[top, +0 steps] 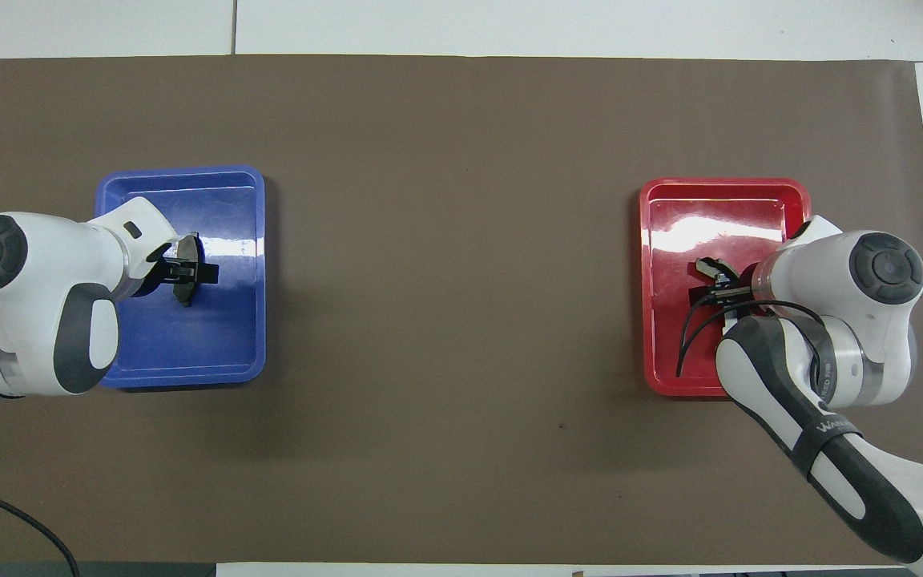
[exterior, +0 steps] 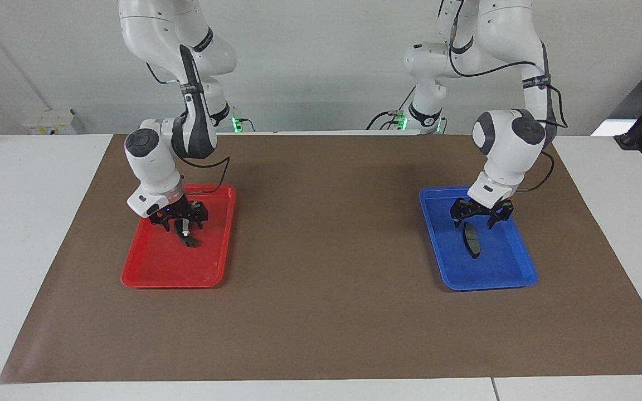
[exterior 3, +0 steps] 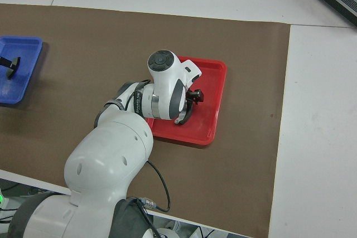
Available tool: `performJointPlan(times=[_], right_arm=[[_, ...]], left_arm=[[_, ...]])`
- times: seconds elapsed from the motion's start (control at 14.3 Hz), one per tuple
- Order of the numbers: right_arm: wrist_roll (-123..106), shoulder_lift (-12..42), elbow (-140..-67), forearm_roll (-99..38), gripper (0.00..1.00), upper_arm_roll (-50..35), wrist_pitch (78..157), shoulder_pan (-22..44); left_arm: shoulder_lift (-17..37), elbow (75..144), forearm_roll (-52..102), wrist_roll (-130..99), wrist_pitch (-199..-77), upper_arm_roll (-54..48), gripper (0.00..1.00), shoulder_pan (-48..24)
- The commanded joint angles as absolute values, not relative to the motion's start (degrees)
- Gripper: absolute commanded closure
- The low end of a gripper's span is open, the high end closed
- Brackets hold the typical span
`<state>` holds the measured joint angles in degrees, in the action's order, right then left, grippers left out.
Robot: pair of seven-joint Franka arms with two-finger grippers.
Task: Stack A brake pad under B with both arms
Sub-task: 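Grasp the pad with the left gripper while the right gripper grasps the curved pad, then carry the pad with the left gripper while the right gripper carries its pad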
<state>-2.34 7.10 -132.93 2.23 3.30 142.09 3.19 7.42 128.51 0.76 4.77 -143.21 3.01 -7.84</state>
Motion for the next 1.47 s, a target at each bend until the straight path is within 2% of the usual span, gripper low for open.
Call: performJointPlan(times=[0.0, 0.21, 0.28, 0.42, 0.49, 0.56, 0.7, 0.77, 0.84, 1.12, 1.4], right_arm=[[-4.92, 6.5, -133.07, 0.79, 0.03, 2.99, 141.51, 2.64], [-8.43, 6.33, -132.37, 0.79, 0.09, 3.08, 138.61, 2.11], [-8.79, 6.24, -132.36, 0.88, 0.13, 3.08, 138.08, 2.11], [-9.4, 6.15, -132.36, 0.88, 0.21, 3.08, 136.94, 2.11], [-10.62, 6.15, -132.1, 0.88, 0.29, 3.08, 136.41, 1.94], [-10.72, 6.15, -132.01, 0.88, 0.4, 3.16, 136.32, 1.93], [-10.72, 6.33, -131.05, 0.88, 0.8, 3.16, 135.53, 1.93], [-10.2, 6.33, -129.91, 0.88, 0.93, 3.08, 134.74, 1.93], [-9.33, 6.33, -128.25, 0.88, 0.99, 3.08, 133.0, 1.93], [-5.9, 6.77, -122.01, 0.88, 1.0, 3.08, 126.84, 2.37], [-2.29, 9.31, -111.73, 1.05, 1.0, 2.64, 118.93, 4.64]], left_arm=[[11.49, 129.55, 0.79, 4.13, -149.4, 3.43, 0.03, -7.47], [12.83, 129.03, 0.79, 4.48, -152.58, 3.52, 0.06, -6.42], [12.92, 128.76, 0.79, 4.48, -152.58, 3.52, 0.16, -6.42], [12.83, 128.15, 0.79, 4.39, -152.67, 3.6, 0.6, -6.59], [12.66, 128.14, 0.79, 4.48, -152.67, 3.6, 0.72, -6.59], [12.57, 127.97, 0.79, 4.48, -152.67, 3.6, 0.78, -6.59], [12.31, 127.97, 0.79, 4.31, -152.23, 3.52, 0.9, -6.94], [11.78, 128.06, 0.79, 4.31, -151.7, 3.6, 0.93, -7.2], [10.47, 128.06, 0.79, 4.39, -150.39, 3.52, 0.93, -7.38], [4.93, 122.8, 0.79, 1.68, -135.04, 3.6, 0.97, -11.06], [6.85, 115.85, 0.79, -14.38, -132.27, 3.52, 0.99, -20.1]])
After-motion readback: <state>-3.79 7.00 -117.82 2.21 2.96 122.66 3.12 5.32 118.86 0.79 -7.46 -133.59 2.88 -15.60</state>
